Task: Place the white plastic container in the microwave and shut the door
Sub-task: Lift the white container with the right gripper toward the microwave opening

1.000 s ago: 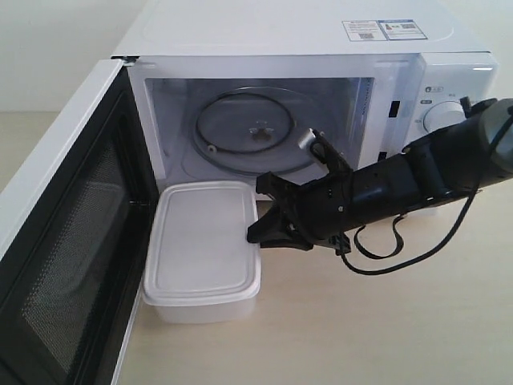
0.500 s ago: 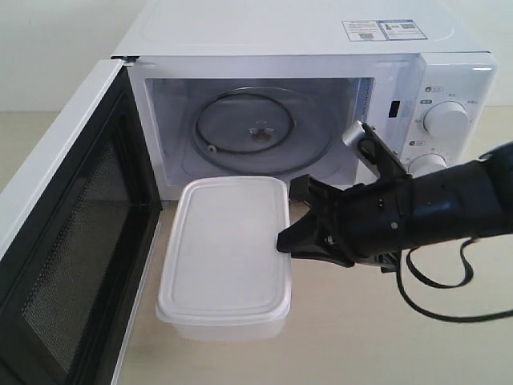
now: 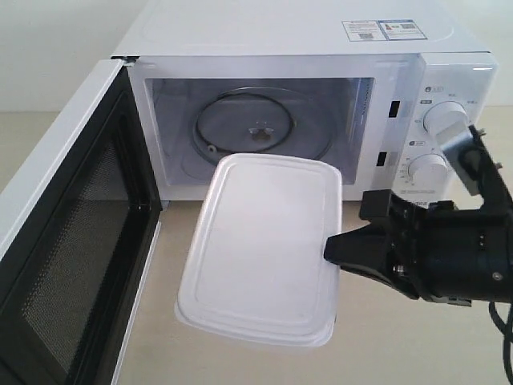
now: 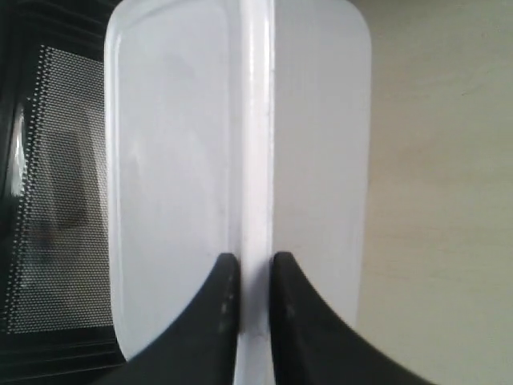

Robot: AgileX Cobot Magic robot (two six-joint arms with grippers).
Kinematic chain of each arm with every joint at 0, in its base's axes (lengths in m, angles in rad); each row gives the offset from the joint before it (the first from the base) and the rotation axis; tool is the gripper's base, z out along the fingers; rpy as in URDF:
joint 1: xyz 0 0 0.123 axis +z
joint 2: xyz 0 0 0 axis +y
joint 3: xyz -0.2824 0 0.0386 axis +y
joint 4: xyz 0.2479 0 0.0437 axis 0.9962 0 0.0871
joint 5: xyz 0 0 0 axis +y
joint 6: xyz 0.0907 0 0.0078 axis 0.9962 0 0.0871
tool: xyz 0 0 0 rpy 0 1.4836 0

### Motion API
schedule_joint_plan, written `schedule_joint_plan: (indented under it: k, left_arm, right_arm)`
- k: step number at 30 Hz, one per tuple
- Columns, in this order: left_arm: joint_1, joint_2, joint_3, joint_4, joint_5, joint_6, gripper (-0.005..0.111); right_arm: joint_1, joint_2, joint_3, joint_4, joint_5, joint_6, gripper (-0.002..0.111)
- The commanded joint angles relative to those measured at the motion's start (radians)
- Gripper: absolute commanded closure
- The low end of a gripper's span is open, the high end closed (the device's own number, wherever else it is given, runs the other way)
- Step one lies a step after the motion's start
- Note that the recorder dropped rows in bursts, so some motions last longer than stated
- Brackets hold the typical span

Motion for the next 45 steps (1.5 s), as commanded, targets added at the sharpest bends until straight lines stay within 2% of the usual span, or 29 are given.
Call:
schedule_joint_plan:
  k: [1,8,11,14,18,20,23,27,30,36,41,45]
  left_arm:
    - [-0.002,-0.003,0.004,0.002,-0.001,-0.008,0.102]
    - [-0.002,-0.003,0.004,0.002,-0.001,-0.008,0.102]
    - [-0.002,-0.003,0.004,0.002,-0.001,-0.008,0.102]
    - [-0.002,-0.003,0.004,0.002,-0.001,-0.008,0.102]
    - [-0.002,-0.003,0.004,0.002,-0.001,-0.008,0.102]
    - [-0.002,-0.003,0.004,0.002,-0.001,-0.008,0.102]
    - [-0.002,-0.003,0.004,0.002,-0.001,-0.008,0.102]
    - [-0.002,-0.003,0.004,0.002,-0.001,-0.008,0.102]
    - [-0.002,-0.003,0.004,0.002,-0.001,-0.008,0.102]
    - [-0.002,-0.003,0.004,0.002,-0.001,-0.008,0.102]
    - [-0.002,-0.003,0.004,0.002,-0.001,-0.008,0.102]
    - [-0.002,-0.003,0.004,0.002,-0.001,-0.008,0.102]
  right_arm:
    - [0.000,-0.091,0.022,0.015,0.007,0.025,0.108]
    - [0.000,-0.134,0.050,0.015,0.013,0.070,0.108]
    - [0.028,-0.136,0.052,0.015,-0.056,0.127,0.108]
    - [0.124,-0.155,0.052,0.015,-0.214,0.209,0.108]
    - [0.318,-0.170,0.050,0.015,-0.479,0.348,0.108]
    - [0.410,-0.164,0.050,0.009,-0.598,0.449,0.108]
    - [0.541,-0.164,0.050,-0.097,-0.755,0.638,0.108]
    - [0.697,-0.151,0.052,-0.444,-0.969,1.096,0.108]
    - [0.777,-0.099,0.052,-0.605,-1.109,1.366,0.108]
    - [0.849,0.102,0.052,-0.669,-1.270,1.637,0.108]
    - [0.849,0.272,0.052,-0.799,-1.457,1.953,0.108]
    - [0.847,0.361,0.040,-0.766,-1.498,2.045,0.108]
